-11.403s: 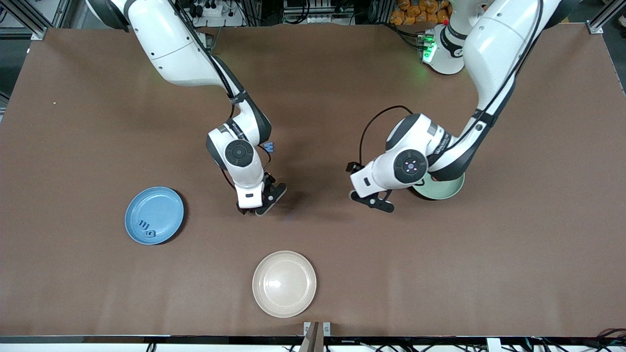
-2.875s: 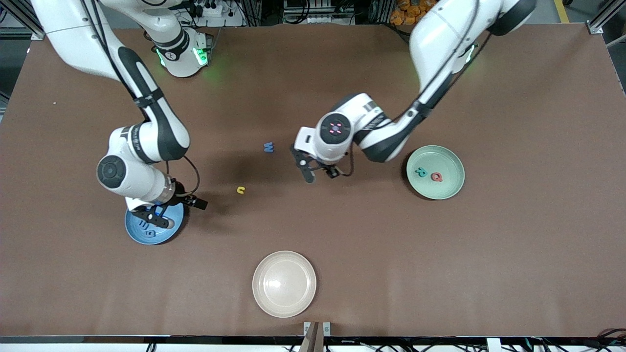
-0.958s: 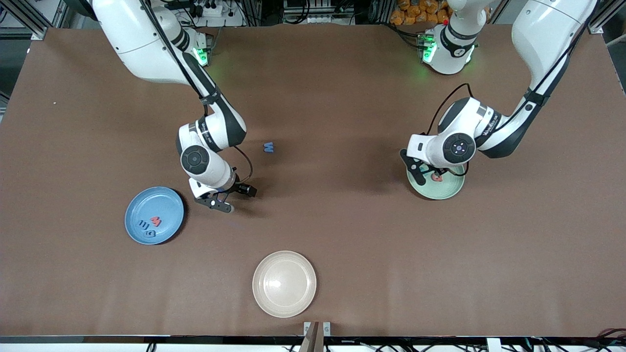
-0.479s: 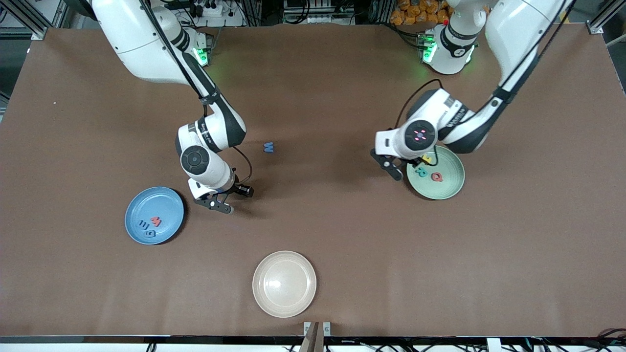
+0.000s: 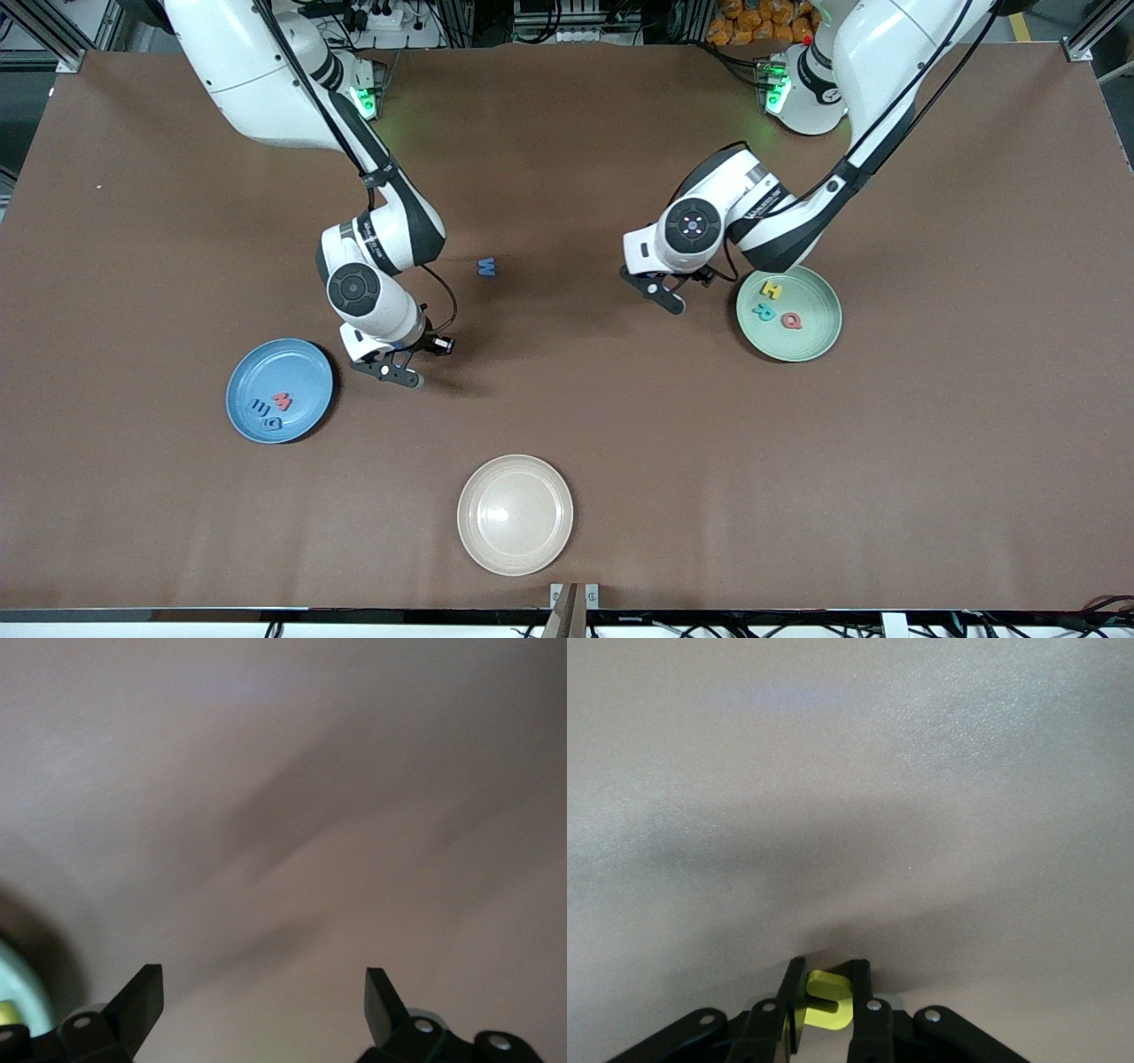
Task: Sort upper and lower case letters into plates
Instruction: 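Carry the u to the blue plate while the left gripper reaches the letter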
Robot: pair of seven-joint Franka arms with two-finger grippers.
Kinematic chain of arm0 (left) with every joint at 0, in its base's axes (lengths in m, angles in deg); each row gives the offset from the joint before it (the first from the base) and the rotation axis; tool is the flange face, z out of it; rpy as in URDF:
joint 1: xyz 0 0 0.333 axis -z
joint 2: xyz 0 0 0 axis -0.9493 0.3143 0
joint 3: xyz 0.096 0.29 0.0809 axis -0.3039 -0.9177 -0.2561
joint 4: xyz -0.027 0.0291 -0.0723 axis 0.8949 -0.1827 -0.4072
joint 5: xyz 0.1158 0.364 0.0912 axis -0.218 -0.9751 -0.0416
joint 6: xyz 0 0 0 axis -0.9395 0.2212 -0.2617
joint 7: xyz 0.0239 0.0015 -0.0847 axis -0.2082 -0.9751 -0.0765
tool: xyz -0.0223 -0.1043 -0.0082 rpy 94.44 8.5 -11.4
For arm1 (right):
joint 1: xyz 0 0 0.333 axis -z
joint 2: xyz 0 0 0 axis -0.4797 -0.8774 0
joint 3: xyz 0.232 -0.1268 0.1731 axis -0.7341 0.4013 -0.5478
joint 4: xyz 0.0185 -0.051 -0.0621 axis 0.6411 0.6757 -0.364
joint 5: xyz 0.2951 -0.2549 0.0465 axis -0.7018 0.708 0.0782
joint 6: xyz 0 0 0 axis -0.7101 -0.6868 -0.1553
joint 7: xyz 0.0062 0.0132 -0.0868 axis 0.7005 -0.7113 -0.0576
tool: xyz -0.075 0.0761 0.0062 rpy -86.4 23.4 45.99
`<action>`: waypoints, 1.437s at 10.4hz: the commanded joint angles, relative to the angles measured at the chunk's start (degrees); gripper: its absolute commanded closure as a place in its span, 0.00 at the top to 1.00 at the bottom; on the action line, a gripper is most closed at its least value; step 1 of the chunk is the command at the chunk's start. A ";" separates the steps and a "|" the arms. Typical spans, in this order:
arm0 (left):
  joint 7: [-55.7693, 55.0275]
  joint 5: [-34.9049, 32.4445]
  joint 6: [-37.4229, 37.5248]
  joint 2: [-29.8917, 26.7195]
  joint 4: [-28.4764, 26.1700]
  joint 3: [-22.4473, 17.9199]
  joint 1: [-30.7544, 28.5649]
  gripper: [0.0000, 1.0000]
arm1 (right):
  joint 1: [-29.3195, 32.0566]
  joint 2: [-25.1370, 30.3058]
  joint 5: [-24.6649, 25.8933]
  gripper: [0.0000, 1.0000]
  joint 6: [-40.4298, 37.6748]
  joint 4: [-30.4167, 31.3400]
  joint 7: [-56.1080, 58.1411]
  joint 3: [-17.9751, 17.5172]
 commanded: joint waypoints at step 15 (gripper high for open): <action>9.76 -26.63 -27.11 15.59 15.76 -10.32 32.47 1.00 | 18.79 0.20 7.21 0.63 -13.19 -13.61 33.21 9.71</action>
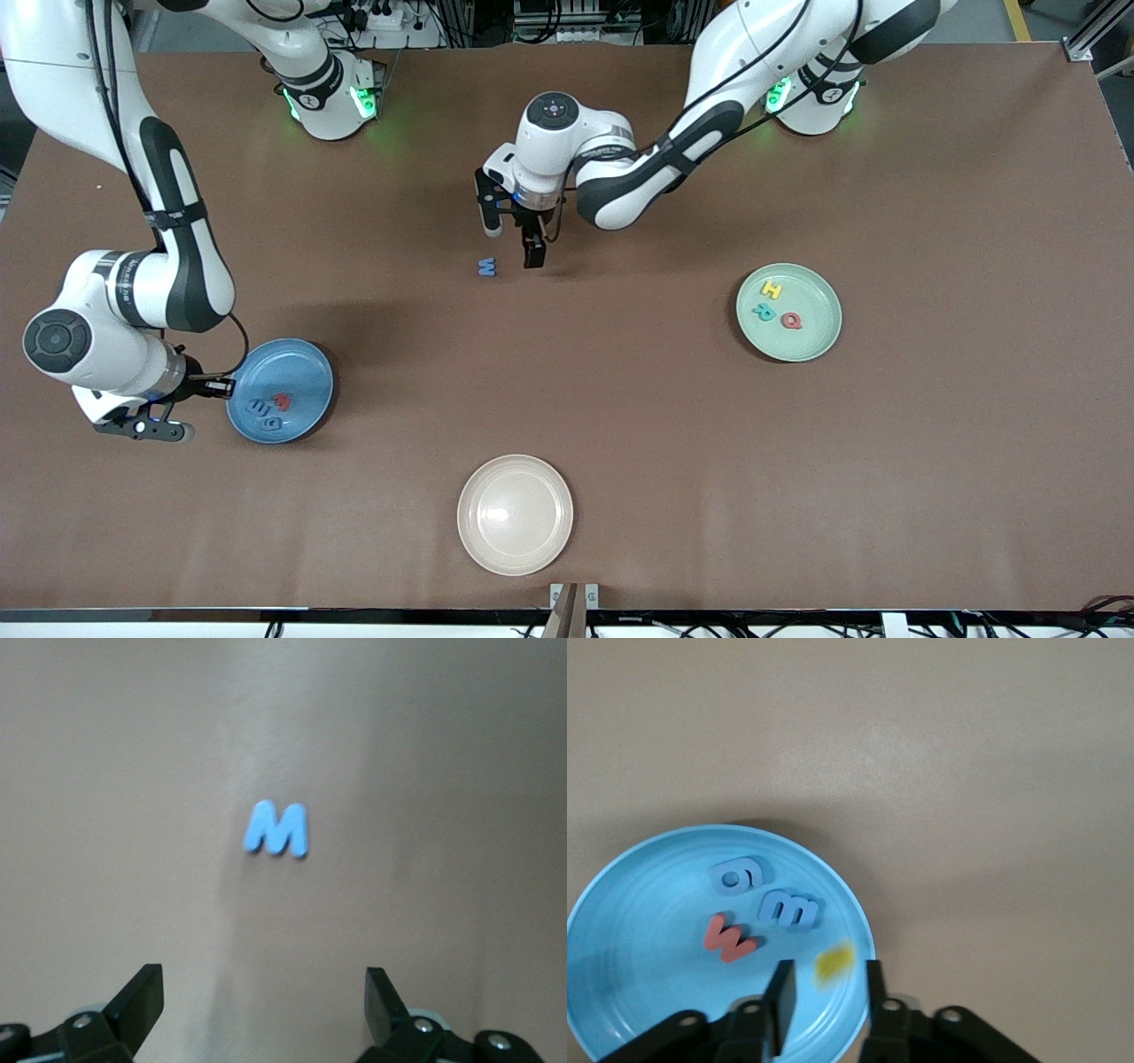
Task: Sort upper and lower case letters into plates
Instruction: 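Carry the u to the blue plate while the left gripper reaches the letter, then release the u in the blue plate while the left gripper grasps the M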
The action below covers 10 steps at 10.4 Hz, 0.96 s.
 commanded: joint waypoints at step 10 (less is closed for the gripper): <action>-0.47 2.08 -0.82 13.06 20.02 -9.31 12.44 1.00 | 0.55 -1.54 0.62 1.00 0.63 -1.34 -0.10 -0.56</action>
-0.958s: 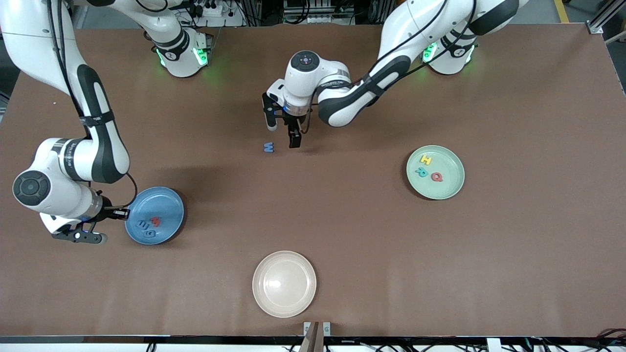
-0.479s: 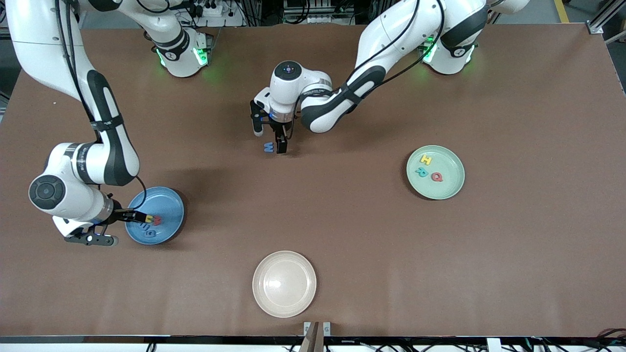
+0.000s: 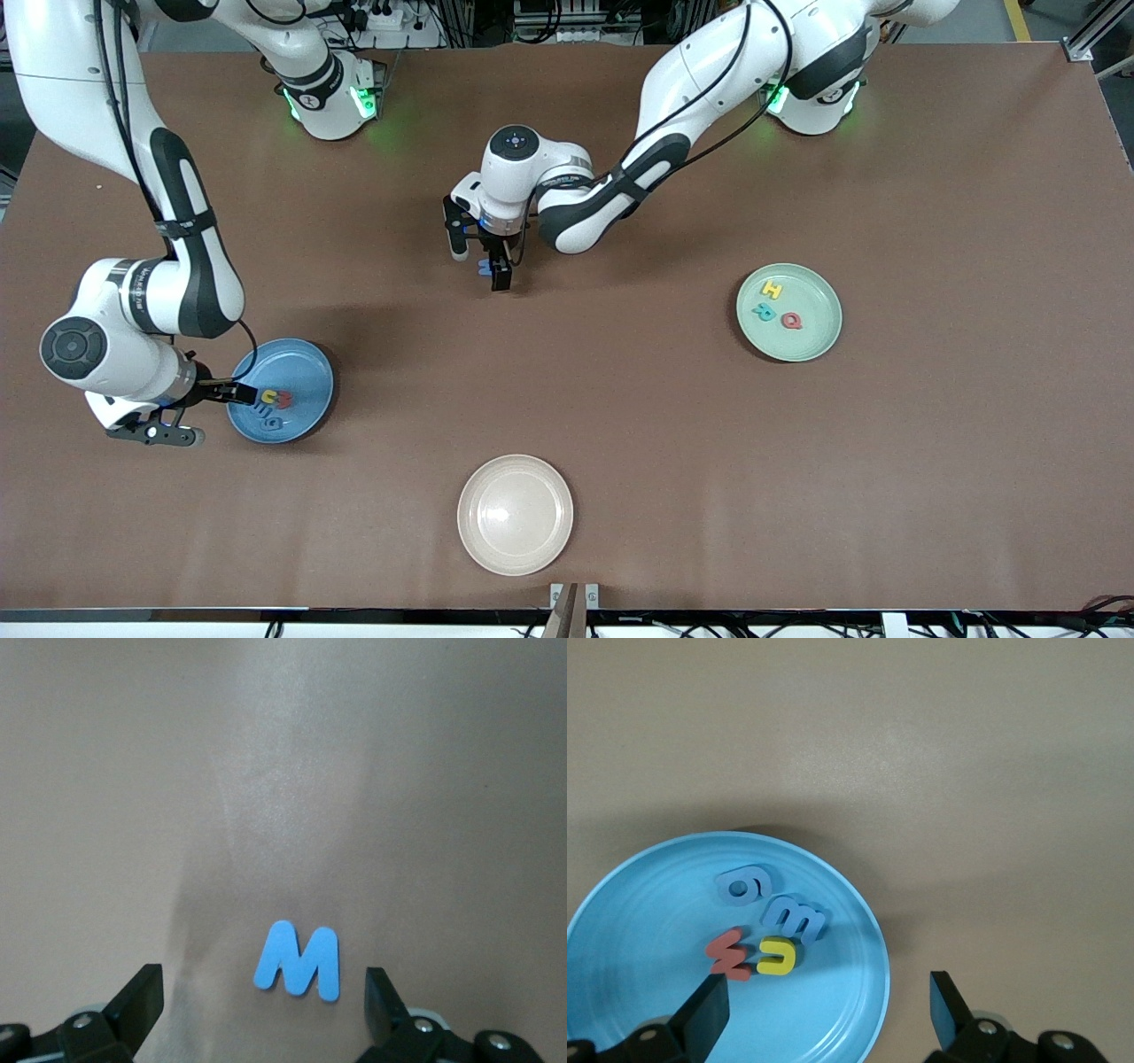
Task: Sort upper and lower case letters into plates
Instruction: 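Release the u in the blue plate while the left gripper grasps the M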
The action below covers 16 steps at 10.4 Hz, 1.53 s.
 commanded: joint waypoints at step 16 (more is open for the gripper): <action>-6.29 2.74 -0.22 1.44 3.38 -3.94 4.82 0.27 | -0.04 -0.33 0.71 1.00 -0.35 -0.75 -0.12 -0.53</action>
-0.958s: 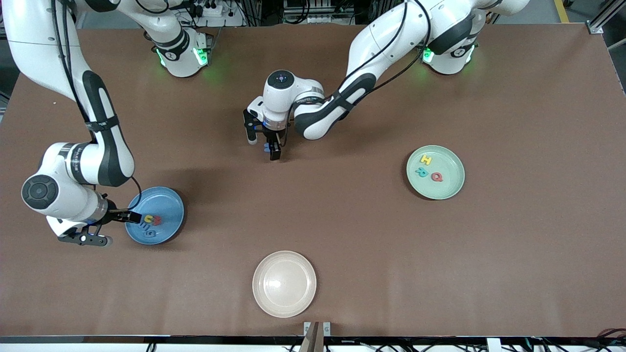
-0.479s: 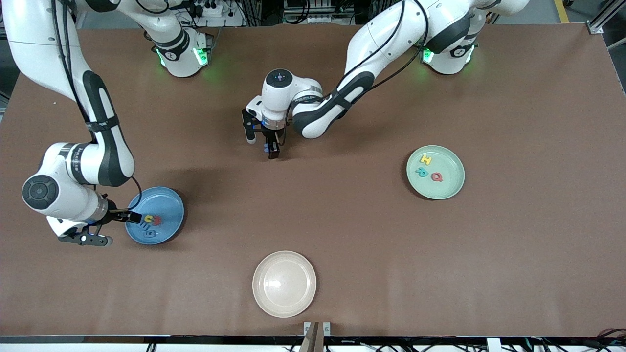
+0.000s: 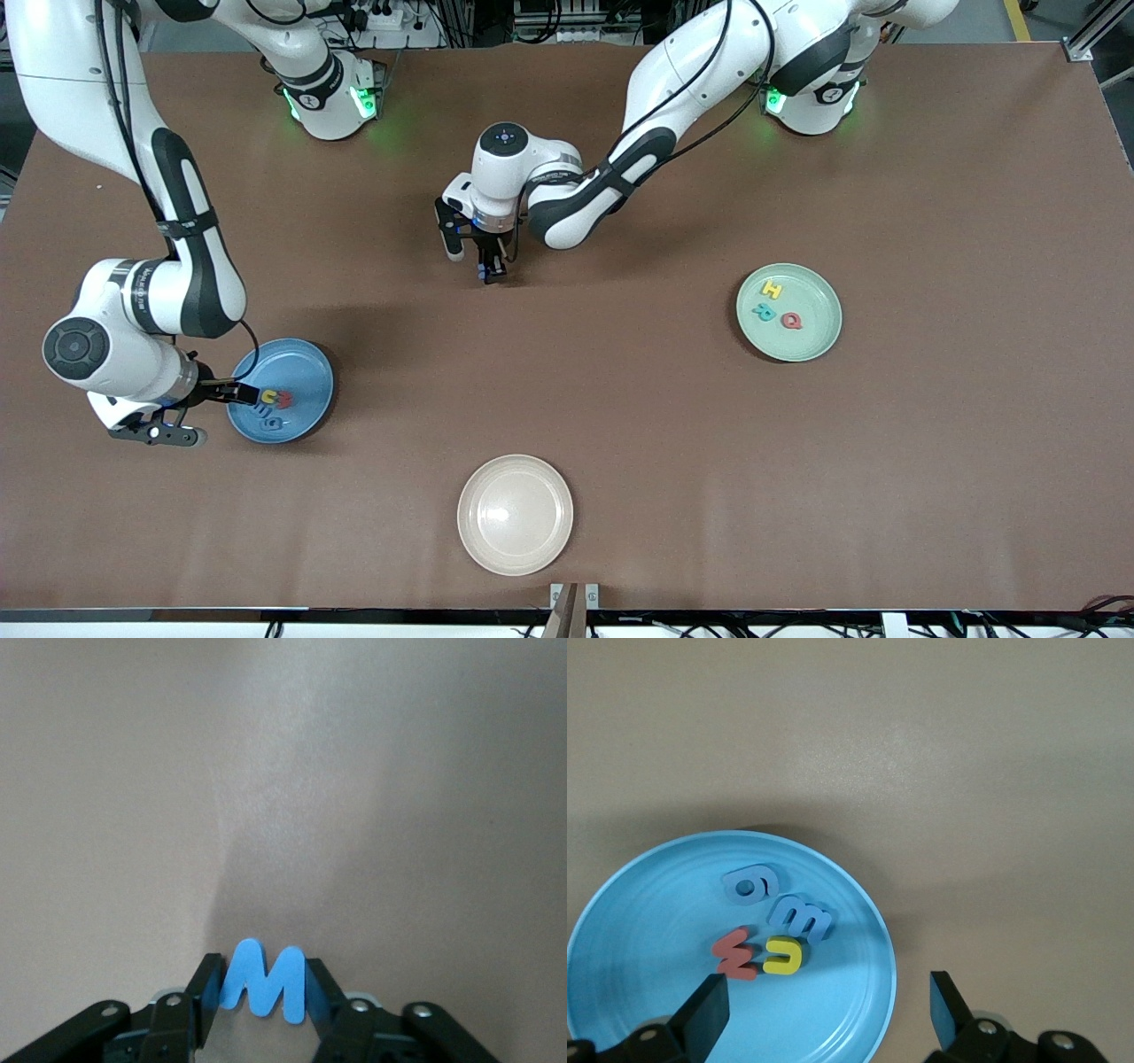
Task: Sort upper and lower case letters into plates
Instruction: 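Release the u in the blue plate while the left gripper grasps the M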
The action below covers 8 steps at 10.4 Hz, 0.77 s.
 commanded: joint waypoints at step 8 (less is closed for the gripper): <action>-0.29 15.03 8.33 -3.91 0.96 -0.43 -1.84 0.20 | -0.07 0.16 0.71 1.00 -0.63 -0.91 -0.30 -0.42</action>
